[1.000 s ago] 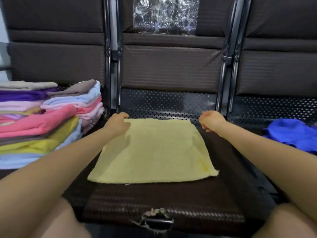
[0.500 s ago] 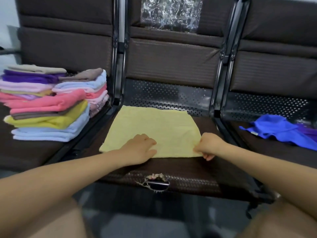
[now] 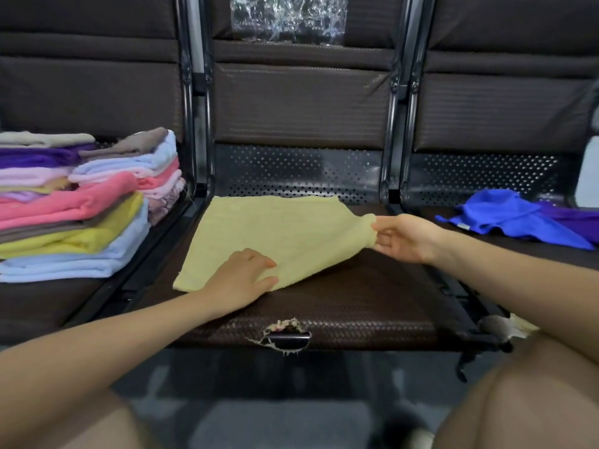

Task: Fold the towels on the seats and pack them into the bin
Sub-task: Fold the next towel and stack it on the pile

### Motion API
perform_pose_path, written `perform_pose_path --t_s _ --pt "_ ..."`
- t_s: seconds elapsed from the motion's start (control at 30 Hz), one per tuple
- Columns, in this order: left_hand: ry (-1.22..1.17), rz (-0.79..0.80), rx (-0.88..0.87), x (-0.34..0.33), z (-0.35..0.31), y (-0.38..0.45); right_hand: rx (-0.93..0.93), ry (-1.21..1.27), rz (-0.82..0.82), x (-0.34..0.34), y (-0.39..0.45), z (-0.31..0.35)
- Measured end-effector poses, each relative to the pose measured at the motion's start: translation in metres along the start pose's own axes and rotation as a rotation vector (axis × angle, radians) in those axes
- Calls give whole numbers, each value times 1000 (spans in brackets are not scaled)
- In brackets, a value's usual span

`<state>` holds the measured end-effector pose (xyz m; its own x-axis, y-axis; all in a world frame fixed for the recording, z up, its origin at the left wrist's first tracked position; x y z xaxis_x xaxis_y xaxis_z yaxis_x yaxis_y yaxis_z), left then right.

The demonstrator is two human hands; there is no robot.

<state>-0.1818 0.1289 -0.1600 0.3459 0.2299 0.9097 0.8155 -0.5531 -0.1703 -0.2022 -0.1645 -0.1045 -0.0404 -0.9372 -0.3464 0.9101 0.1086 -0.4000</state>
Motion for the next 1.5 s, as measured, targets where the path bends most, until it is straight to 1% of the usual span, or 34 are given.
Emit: perform_pose_path --t_s 0.03,0.07,0.13,0.2,0.23,0.33,0.4,0.47,0.57,0.63,0.7,0.73,0.8,0.9,0.97,1.0,1.03,1.1,1.17,1.2,1.23,1.27,1.33,1.4,1.43,1.47,1.5 --pt "3 -4 2 0 0 1 -1 -26 47 1 -1 2" --pt "3 -4 3 1 0 1 -11 -104 93 1 -2 3" --pt "1 2 0 1 0 4 -69 -392 132 6 -5 0" --pt "2 5 1 0 0 5 -138 -669 92 11 -7 -7" --pt "5 3 1 0 0 5 -152 -769 50 15 -7 -12" --pt "18 -5 -8 -1 0 7 -138 -987 -62 24 -10 -23" --pt "11 -11 -9 -1 1 7 -160 -1099 -118 23 -15 -27" --pt "12 -14 -10 -2 1 10 -196 -1065 -152 23 -19 -29" --pt "20 -30 -11 -2 0 12 -188 -784 -183 22 -22 -31" --pt "21 -35 -12 -3 -1 13 -81 -554 -189 21 -22 -29" --pt "23 -33 -6 -3 -2 14 43 -330 -129 19 -22 -24" --pt "24 -30 -1 -3 -2 15 83 -263 -83 18 -21 -21" --pt "19 -28 4 -2 -4 16 130 -188 -8 19 -21 -14" --pt "5 -23 2 -2 -5 16 201 -104 56 19 -20 -6" --pt "8 -18 1 -3 -5 15 245 -60 73 17 -21 1" --pt "7 -15 -1 -2 -5 14 264 -82 70 16 -22 6" --pt "6 -15 -5 -2 -5 14 265 -162 67 16 -24 10" --pt "6 -10 -7 -2 -5 14 196 -447 45 16 -27 10" --pt "14 -8 -18 -2 -4 14 130 -854 -69 20 -26 1" --pt "12 -15 -29 -2 -4 13 145 -1071 -146 22 -24 -4" --pt "4 -31 -49 -2 -4 12 197 -1267 -191 21 -23 -9" --pt "-5 -55 -80 -2 -5 11 274 -1419 -180 16 -22 -16" --pt "-14 -69 -157 0 -9 9 368 -1596 -12 6 -19 -30" --pt "19 -11 -212 0 -10 6 348 -1734 178 -3 -14 -44" --pt "55 12 -230 0 -9 6 337 -1776 233 -7 -11 -49" --pt "92 9 -239 -1 -8 7 325 -1797 246 -8 -8 -51" --pt "118 -21 -242 -1 -7 8 318 -1829 222 -8 -6 -50"
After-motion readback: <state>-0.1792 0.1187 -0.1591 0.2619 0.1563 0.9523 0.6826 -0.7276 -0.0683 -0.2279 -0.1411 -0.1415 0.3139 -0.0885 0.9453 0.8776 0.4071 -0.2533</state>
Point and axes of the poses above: each hand's wrist, its own y-axis towards the middle knuckle, its own x-axis out of the back of the hand, z = x × y, the point moved 2 cm from there along y, towards the middle knuckle, and after that the axes turned 10 degrees about z, right-handed, at the moved point
